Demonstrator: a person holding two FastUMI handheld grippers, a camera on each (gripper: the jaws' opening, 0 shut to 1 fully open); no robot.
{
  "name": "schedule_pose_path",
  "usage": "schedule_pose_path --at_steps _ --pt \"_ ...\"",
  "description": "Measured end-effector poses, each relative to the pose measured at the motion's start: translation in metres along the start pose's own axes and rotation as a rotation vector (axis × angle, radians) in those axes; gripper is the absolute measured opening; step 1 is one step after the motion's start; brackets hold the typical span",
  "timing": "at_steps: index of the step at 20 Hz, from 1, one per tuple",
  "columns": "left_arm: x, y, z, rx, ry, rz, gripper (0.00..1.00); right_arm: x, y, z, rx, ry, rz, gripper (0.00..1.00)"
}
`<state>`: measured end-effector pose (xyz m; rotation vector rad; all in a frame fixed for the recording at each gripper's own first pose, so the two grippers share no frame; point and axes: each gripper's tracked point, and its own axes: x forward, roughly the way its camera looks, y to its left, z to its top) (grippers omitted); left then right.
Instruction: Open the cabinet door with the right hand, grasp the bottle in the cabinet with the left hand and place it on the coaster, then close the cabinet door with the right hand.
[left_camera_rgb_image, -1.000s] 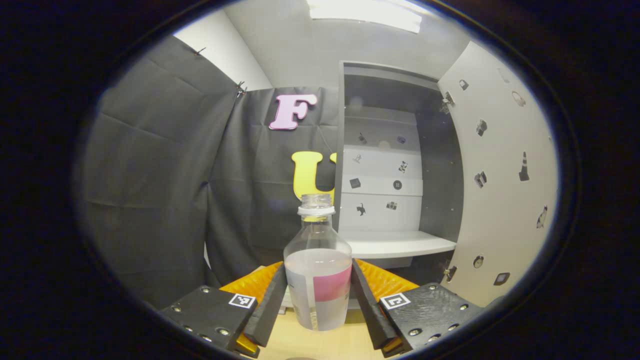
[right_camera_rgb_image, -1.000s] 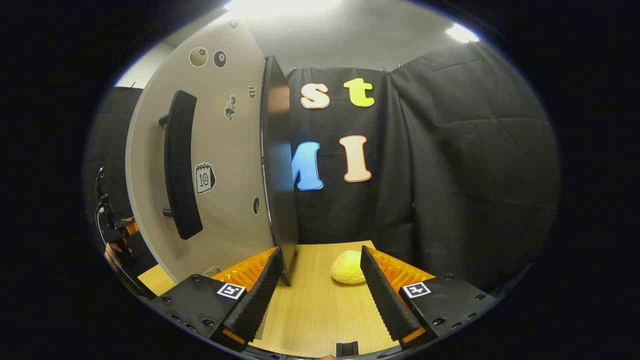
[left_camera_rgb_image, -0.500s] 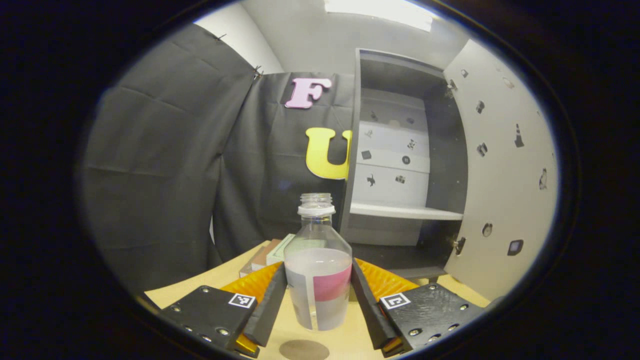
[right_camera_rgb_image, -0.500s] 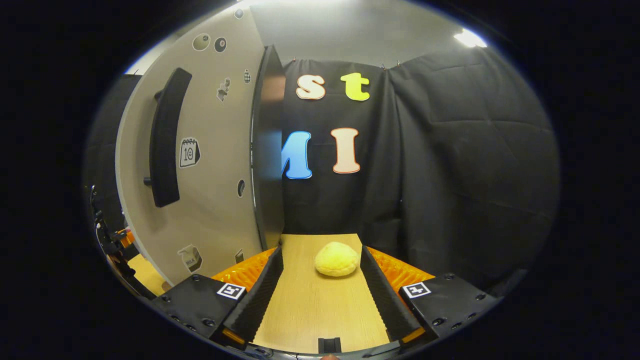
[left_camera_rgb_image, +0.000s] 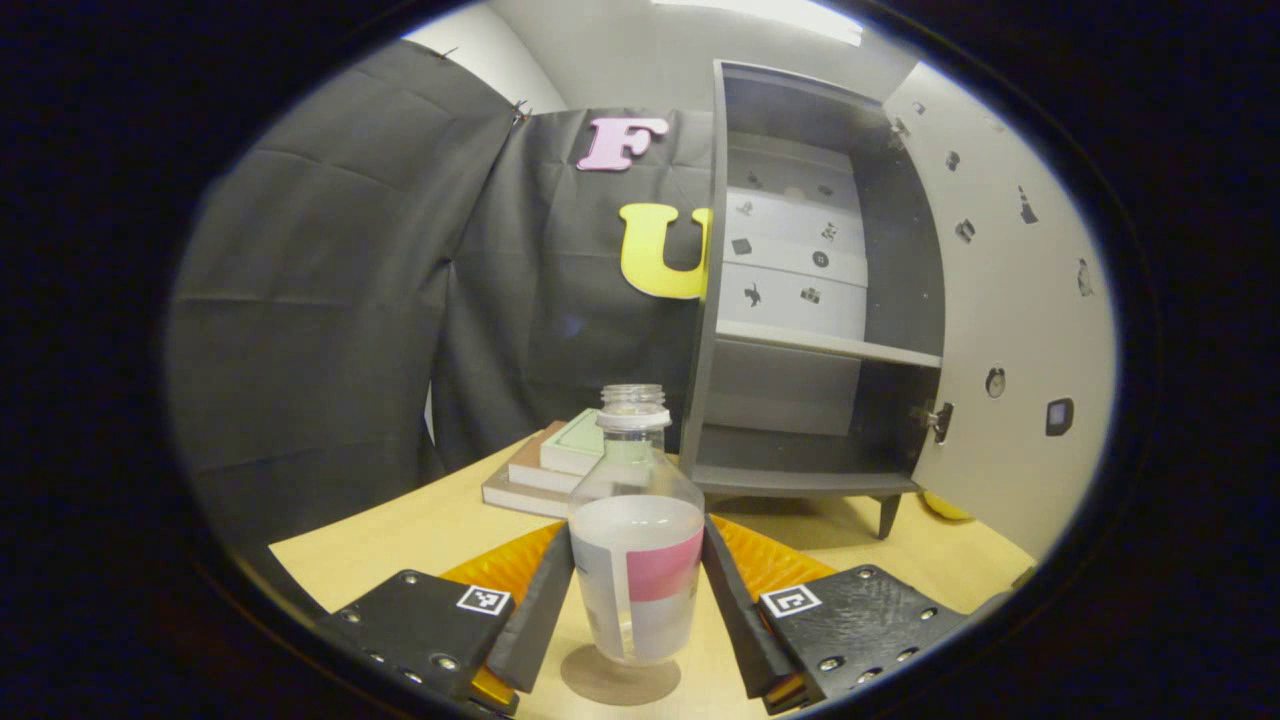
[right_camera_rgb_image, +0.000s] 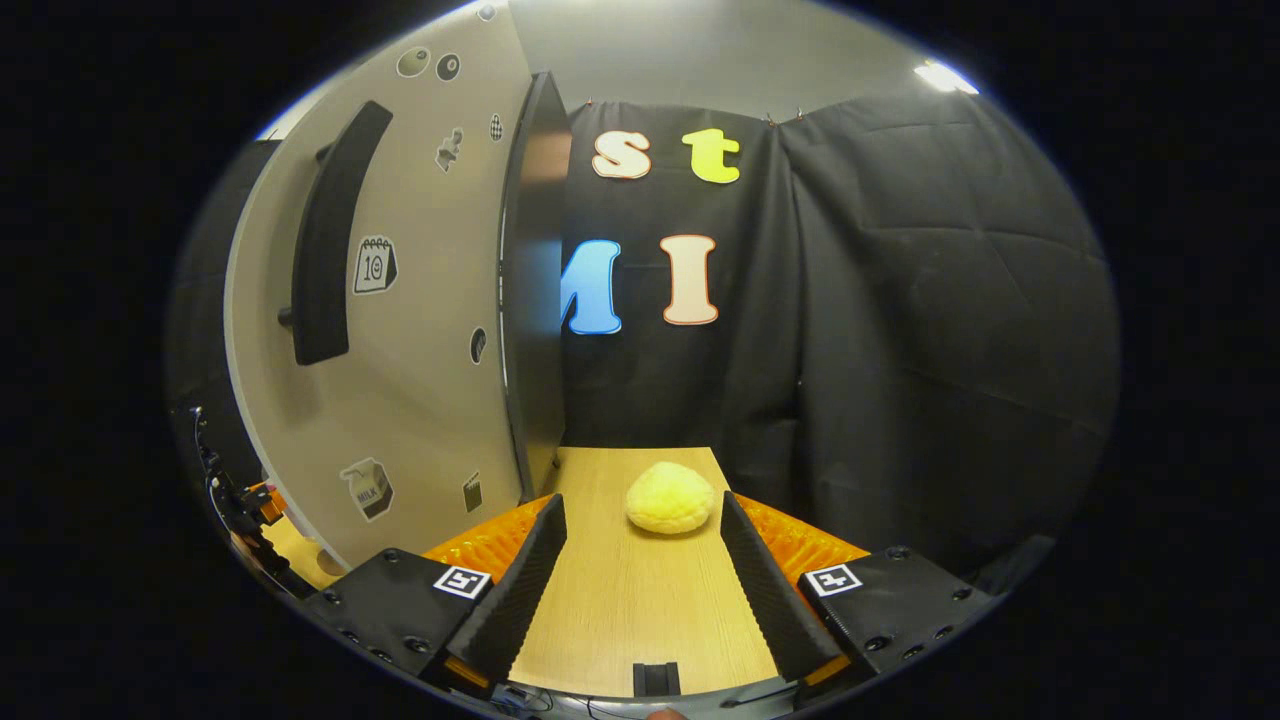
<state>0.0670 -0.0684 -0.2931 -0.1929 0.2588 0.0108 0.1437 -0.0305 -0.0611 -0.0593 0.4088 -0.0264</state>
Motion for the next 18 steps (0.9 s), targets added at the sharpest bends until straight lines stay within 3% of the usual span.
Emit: schedule_pose_path --at_steps 10,18 --pt "0.014 -0.001 -0.066 0.0 0.072 0.034 0.73 0.004 0.002 -0.008 -0.058 0.052 -0.008 0.99" --pt "0.003 -0.009 -0.068 0.051 0.069 0.042 0.76 0.015 0.017 -0.014 -0.075 0.067 0.044 1.0"
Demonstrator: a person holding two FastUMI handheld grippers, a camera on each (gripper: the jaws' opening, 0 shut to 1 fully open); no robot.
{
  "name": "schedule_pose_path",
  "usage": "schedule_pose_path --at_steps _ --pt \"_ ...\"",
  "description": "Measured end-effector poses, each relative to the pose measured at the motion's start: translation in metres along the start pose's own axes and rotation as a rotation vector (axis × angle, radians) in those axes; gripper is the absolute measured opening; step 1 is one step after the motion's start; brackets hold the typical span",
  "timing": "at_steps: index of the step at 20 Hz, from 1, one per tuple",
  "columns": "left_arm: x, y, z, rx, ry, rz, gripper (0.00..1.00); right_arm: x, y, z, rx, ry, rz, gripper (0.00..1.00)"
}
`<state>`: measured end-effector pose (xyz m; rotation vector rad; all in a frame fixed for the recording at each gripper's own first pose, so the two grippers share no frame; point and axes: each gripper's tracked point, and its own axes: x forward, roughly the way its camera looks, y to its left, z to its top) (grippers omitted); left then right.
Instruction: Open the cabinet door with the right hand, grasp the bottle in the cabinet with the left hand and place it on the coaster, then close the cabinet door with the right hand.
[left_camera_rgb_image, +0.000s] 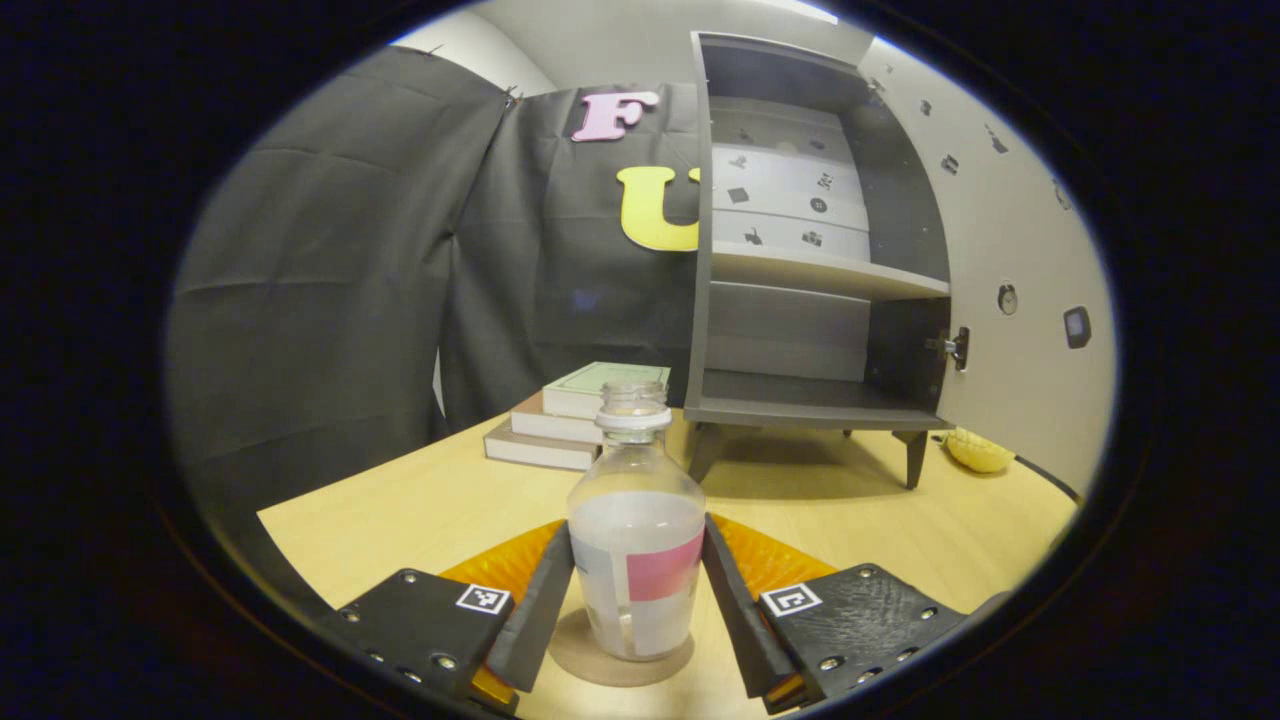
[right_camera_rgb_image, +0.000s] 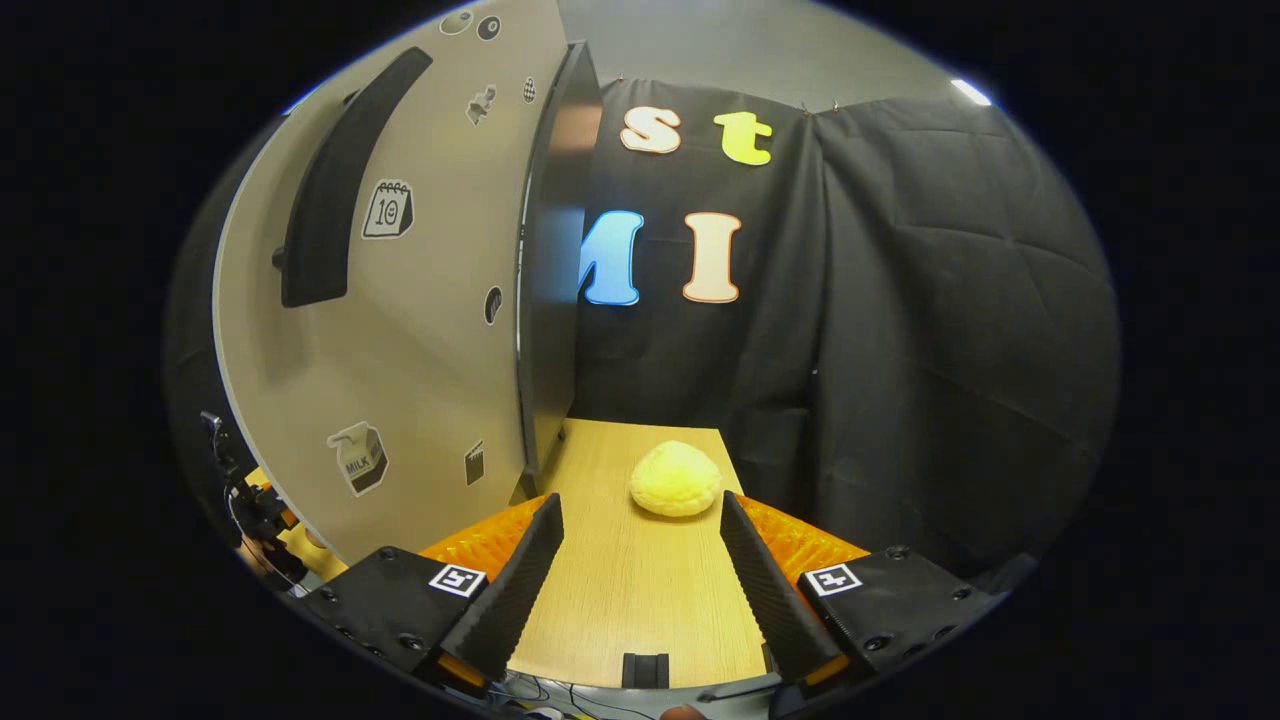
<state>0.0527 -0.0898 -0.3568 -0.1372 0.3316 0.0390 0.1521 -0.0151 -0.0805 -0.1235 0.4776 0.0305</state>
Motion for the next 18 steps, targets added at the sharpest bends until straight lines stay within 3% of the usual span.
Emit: schedule_pose_path --at_steps 5,10,18 --pt "-0.01 0.002 0.006 0.035 0.015 0.033 0.76 0.003 0.001 0.0 0.003 -0.004 0.021 0.96" --pt "-0.024 -0.003 0.035 0.059 -0.011 0.039 0.82 0.004 -0.003 0.009 0.027 -0.035 0.041 0.96" --pt "-0.089 -0.009 0.154 0.089 -0.099 0.067 0.82 0.01 0.012 0.044 0.041 -0.105 0.156 0.96"
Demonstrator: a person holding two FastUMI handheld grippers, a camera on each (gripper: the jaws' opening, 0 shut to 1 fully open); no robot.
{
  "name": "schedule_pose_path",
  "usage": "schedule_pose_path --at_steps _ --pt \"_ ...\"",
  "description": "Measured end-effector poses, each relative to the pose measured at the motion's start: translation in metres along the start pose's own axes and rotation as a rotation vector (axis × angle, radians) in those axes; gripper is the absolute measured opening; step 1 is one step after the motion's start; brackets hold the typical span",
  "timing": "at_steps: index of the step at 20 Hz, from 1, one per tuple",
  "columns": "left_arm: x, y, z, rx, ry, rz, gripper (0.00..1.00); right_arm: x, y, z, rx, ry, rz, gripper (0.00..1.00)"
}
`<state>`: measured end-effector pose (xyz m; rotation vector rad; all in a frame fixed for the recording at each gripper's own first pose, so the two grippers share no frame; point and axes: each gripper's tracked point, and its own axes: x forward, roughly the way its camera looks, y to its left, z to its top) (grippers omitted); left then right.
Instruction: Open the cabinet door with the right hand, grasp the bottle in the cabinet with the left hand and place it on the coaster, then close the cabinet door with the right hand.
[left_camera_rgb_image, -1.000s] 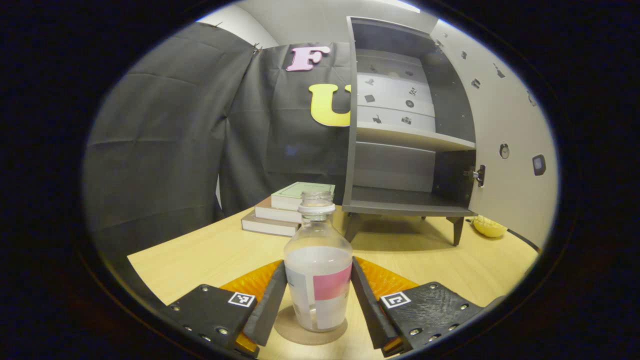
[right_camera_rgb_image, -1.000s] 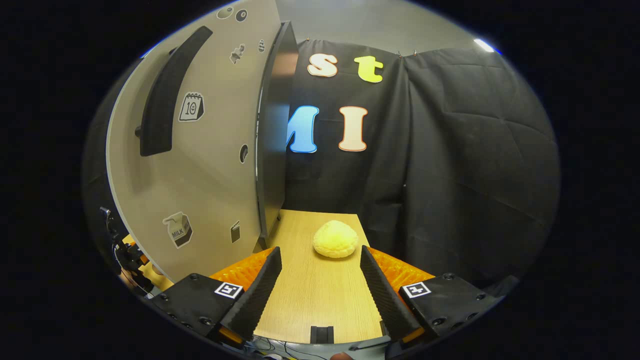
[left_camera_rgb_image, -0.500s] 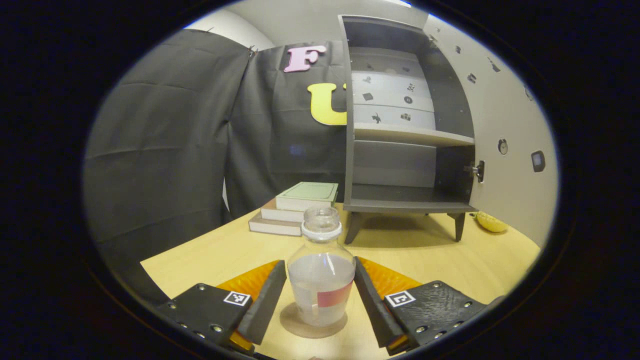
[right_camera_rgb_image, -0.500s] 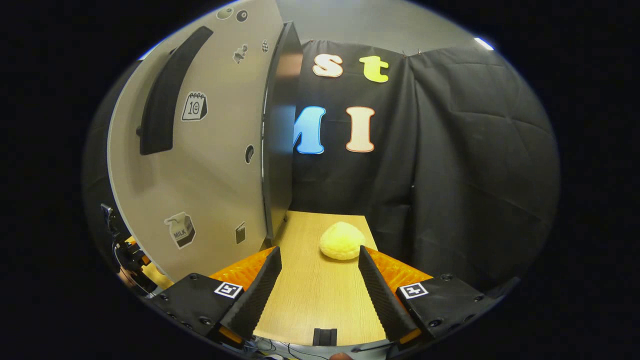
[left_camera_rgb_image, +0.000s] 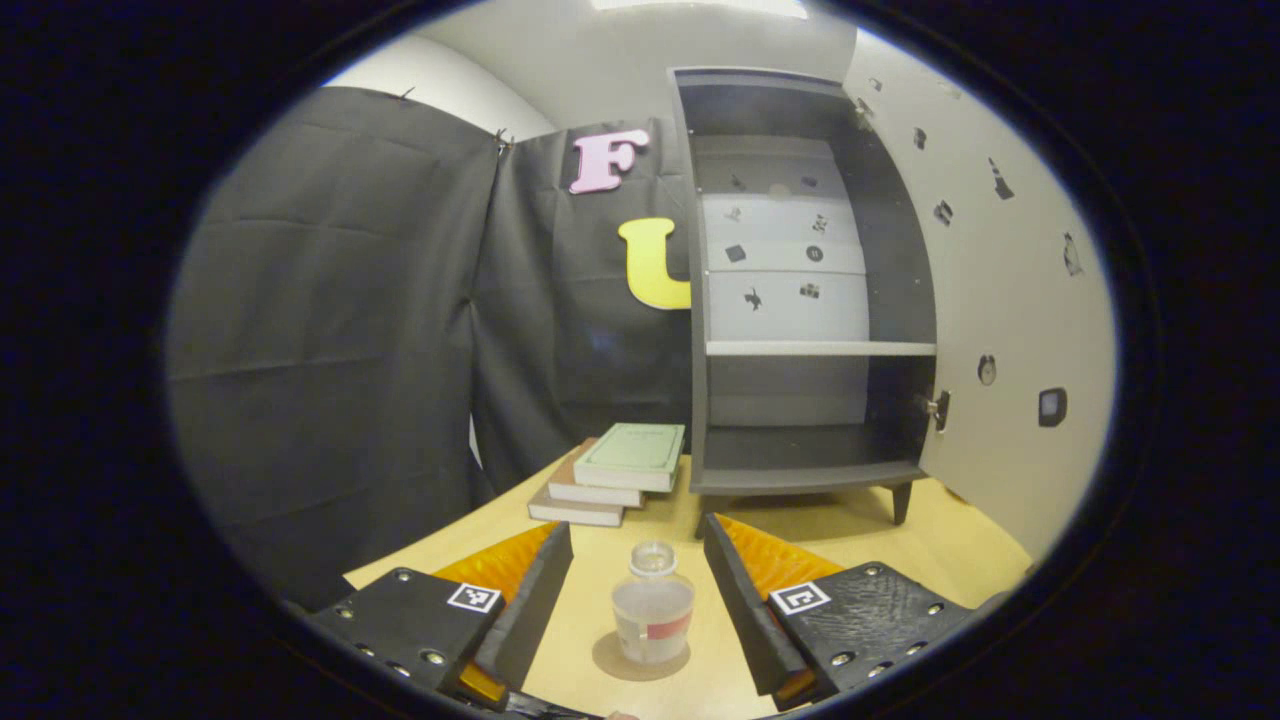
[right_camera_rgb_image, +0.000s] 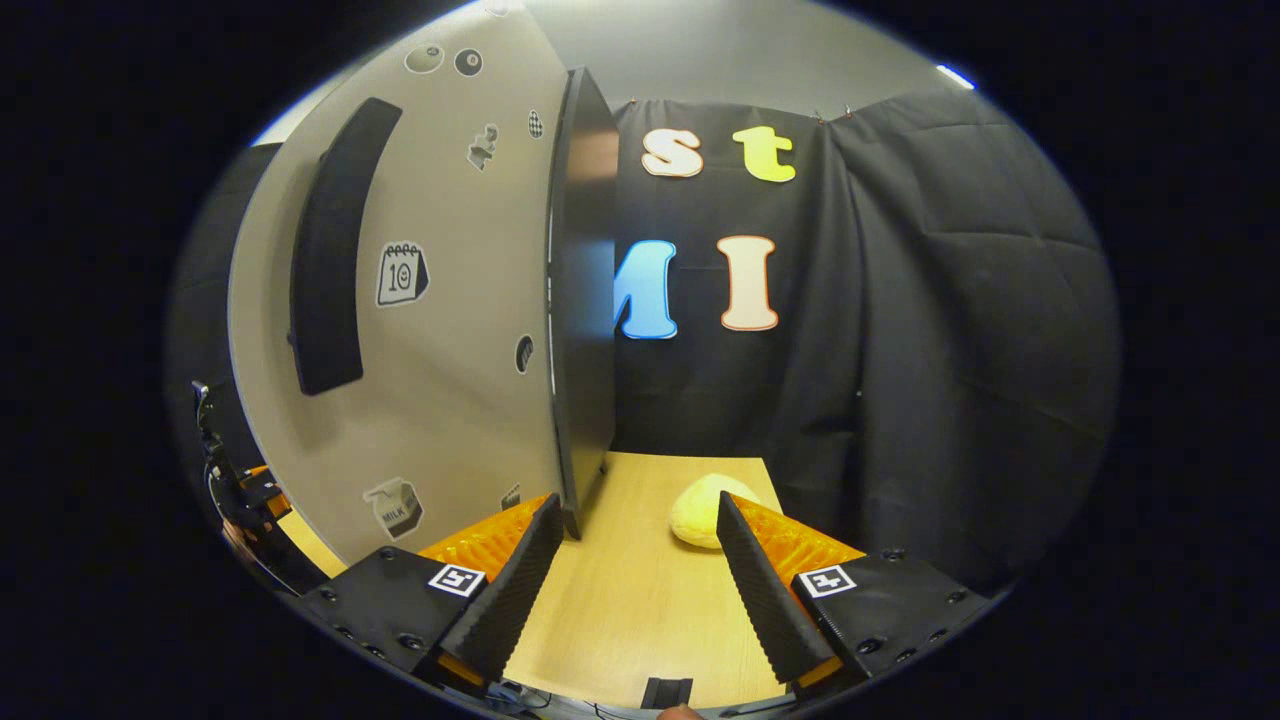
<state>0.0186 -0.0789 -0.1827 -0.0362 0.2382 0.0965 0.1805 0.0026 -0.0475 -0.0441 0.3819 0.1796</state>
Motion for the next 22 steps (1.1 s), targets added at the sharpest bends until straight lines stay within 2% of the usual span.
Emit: schedule_pose_path --at_steps 1,7,10,13,19,20,21,22 --pt "-0.007 -0.004 0.02 -0.002 -0.013 -0.007 0.8 0.002 0.002 0.006 -0.003 -0.012 0.012 0.96" --pt "-0.031 -0.007 0.104 0.022 -0.109 -0.035 0.8 0.001 0.021 0.046 0.005 -0.068 0.075 0.96" --pt "-0.036 -0.001 0.122 0.004 -0.15 -0.044 0.82 -0.003 0.026 0.066 0.019 -0.102 0.073 0.96" --pt "-0.033 0.009 0.119 -0.018 -0.142 -0.06 0.8 -0.01 0.042 0.08 0.069 -0.127 0.088 0.94" --pt "-0.022 0.043 0.12 -0.024 -0.144 -0.092 0.8 -0.018 0.046 0.09 0.01 -0.148 -0.047 0.95" --pt "-0.019 0.05 0.118 -0.031 -0.136 -0.094 0.8 -0.02 0.048 0.091 0.008 -0.145 -0.061 0.95" --pt "-0.017 0.057 0.117 -0.04 -0.131 -0.1 0.8 -0.021 0.052 0.092 0.018 -0.145 -0.063 0.9" --pt "-0.016 0.063 0.117 -0.048 -0.129 -0.105 0.8 -0.021 0.057 0.093 0.026 -0.145 -0.064 0.94"
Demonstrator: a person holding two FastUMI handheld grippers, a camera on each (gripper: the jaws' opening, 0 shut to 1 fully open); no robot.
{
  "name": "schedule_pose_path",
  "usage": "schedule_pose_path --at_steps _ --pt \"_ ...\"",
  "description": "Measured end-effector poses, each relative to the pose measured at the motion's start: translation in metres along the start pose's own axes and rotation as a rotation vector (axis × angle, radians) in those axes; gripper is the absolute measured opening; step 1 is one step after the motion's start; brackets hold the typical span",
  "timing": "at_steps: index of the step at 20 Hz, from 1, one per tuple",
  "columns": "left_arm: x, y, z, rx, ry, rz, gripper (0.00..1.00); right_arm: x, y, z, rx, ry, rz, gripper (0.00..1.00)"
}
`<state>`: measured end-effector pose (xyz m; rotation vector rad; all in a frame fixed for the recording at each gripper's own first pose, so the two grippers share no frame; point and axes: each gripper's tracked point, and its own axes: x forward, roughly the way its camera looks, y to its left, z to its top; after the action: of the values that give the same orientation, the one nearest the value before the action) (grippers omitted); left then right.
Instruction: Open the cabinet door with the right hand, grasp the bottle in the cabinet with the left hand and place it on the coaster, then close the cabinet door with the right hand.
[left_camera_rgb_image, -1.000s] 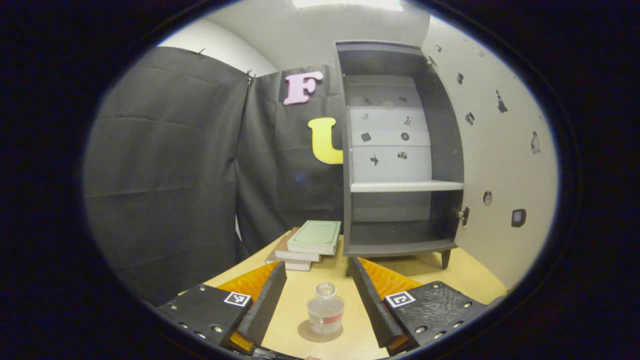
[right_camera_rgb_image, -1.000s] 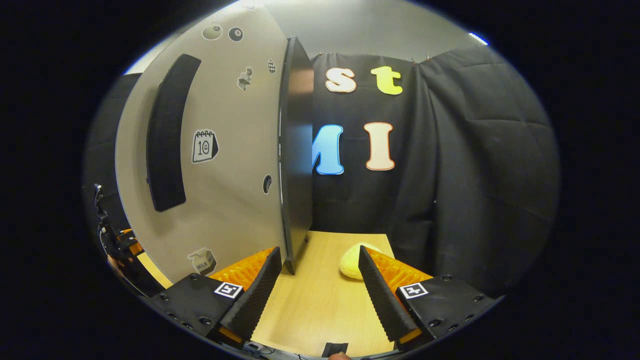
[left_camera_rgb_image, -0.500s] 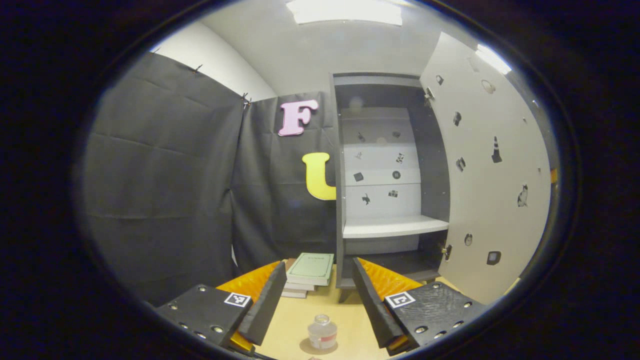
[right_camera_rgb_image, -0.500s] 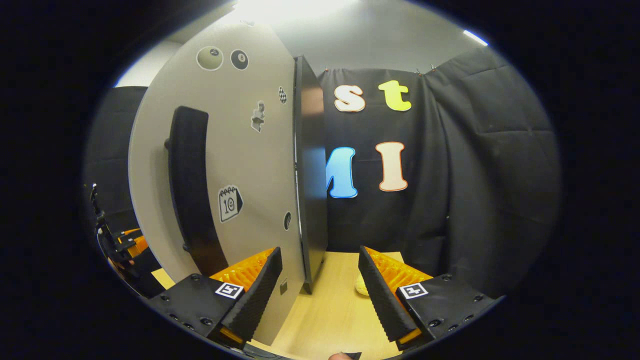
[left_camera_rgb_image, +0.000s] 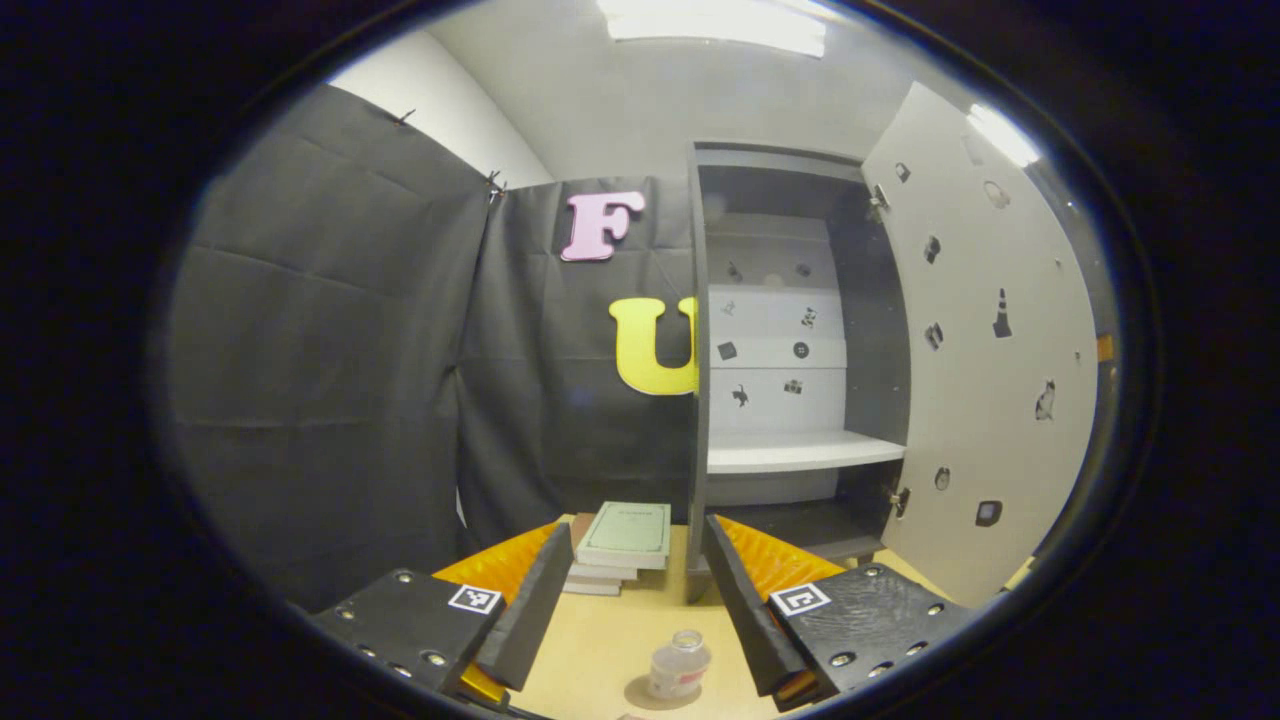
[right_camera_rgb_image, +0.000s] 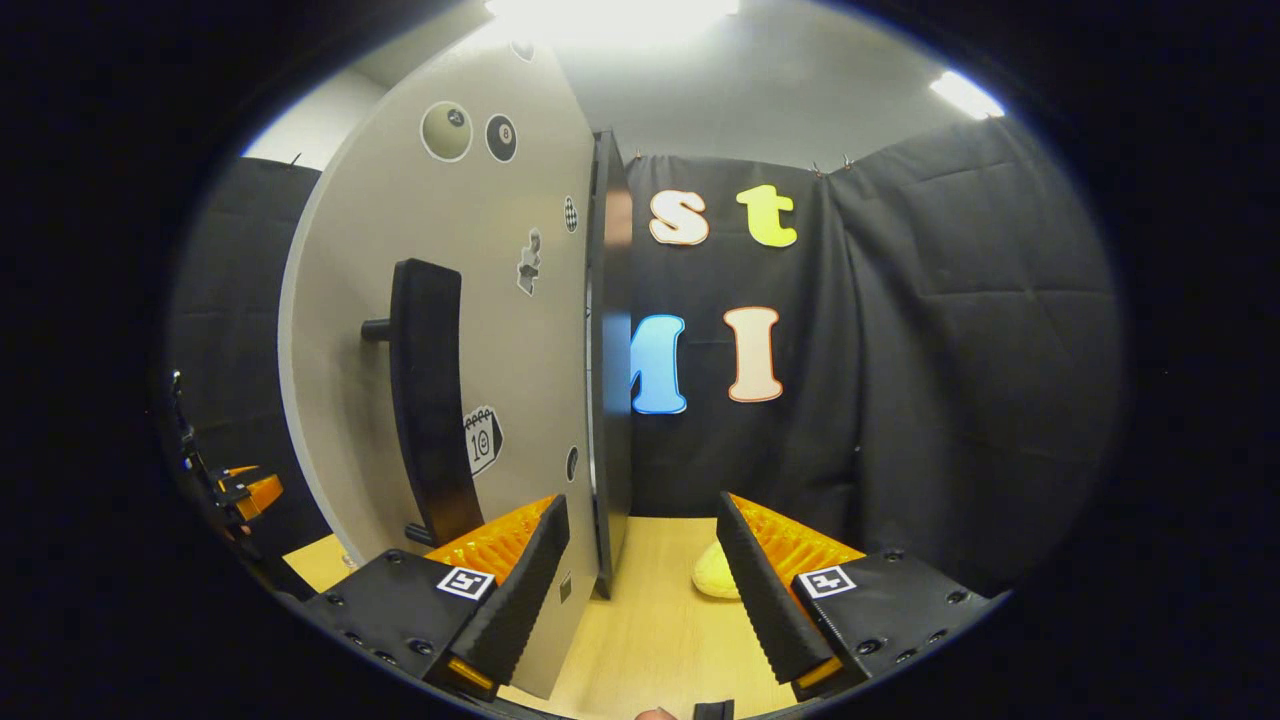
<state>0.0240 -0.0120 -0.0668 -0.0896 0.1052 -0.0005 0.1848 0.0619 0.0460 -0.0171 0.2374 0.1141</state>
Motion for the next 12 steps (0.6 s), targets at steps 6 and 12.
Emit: schedule_pose_path --at_steps 6,12 --pt "-0.005 0.042 0.001 -0.03 -0.006 -0.002 0.8 -0.001 0.033 0.002 -0.003 0.006 -0.003 0.94" --pt "-0.012 0.077 -0.006 -0.052 -0.002 0.028 0.82 0.009 0.069 0.004 -0.011 0.014 0.057 0.95"
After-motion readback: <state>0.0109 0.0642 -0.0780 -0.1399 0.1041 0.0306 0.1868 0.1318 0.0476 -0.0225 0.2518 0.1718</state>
